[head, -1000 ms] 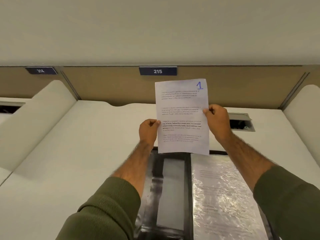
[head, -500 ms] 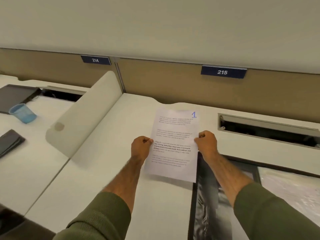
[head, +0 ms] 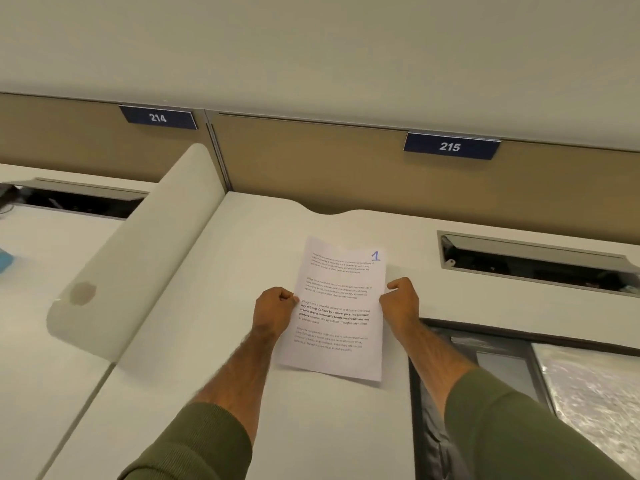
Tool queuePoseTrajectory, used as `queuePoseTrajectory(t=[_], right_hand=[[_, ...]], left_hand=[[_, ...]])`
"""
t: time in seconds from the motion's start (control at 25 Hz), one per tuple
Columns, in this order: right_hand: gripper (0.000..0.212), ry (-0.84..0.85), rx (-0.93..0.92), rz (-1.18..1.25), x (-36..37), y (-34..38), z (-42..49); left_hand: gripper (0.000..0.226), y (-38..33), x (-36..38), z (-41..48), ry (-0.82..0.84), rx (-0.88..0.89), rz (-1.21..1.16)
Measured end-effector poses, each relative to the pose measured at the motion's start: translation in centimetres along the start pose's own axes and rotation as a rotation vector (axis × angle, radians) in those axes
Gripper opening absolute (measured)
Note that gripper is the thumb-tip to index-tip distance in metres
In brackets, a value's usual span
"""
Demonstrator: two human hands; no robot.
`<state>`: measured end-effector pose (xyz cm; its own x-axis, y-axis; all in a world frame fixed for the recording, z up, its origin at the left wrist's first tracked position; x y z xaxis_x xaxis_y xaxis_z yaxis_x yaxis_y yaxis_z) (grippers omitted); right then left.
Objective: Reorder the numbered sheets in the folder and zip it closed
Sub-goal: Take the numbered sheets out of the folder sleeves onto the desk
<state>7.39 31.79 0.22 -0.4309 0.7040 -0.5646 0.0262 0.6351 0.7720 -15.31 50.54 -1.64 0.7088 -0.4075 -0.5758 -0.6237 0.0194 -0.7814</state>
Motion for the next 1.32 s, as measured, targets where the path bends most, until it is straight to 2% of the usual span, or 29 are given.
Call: queuePoseTrajectory(t=[0.32, 0.64, 0.88, 1.12, 1.32], right_hand=[[0.024, -0.073, -0.052, -0.085, 2.9, 3.7, 6.7], [0.025, -0.060, -0.037, -0.072, 4.7, 5.3, 12.3], [0.016, -0.038, -0.035, -0.045, 5.0, 4.6, 12.7], [0.002, 0.001, -0.161, -0.124, 2.2, 4.0, 11.6], [0.021, 0.005, -0.210, -0.183, -3.8, 0.4, 8.7]], left_hand=[[0.012, -2.9, 1.3, 8.6, 0.057, 0.038, 0.052], [0.012, -4.0, 2.7, 13.9, 0.085, 0.051, 0.125], [0.028, -4.3, 3.3, 13.3, 0.098, 0.086, 0.209], [0.034, -4.7, 2.3, 10.0, -0.051, 0.062, 0.298], [0.049, -6.8, 5.3, 3.7, -0.054, 0.216, 0.326]])
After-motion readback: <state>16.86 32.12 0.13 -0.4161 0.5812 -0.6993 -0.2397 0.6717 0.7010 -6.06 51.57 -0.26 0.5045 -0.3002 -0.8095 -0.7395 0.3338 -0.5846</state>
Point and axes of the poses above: each hand's wrist, its own z-axis towards the middle knuckle, its own x-axis out of the palm, y = z × x, the point moved 6 cm from there along z, towards the middle knuckle, and after that the axes turned 4 degrees about -y, right-handed, at the moved point
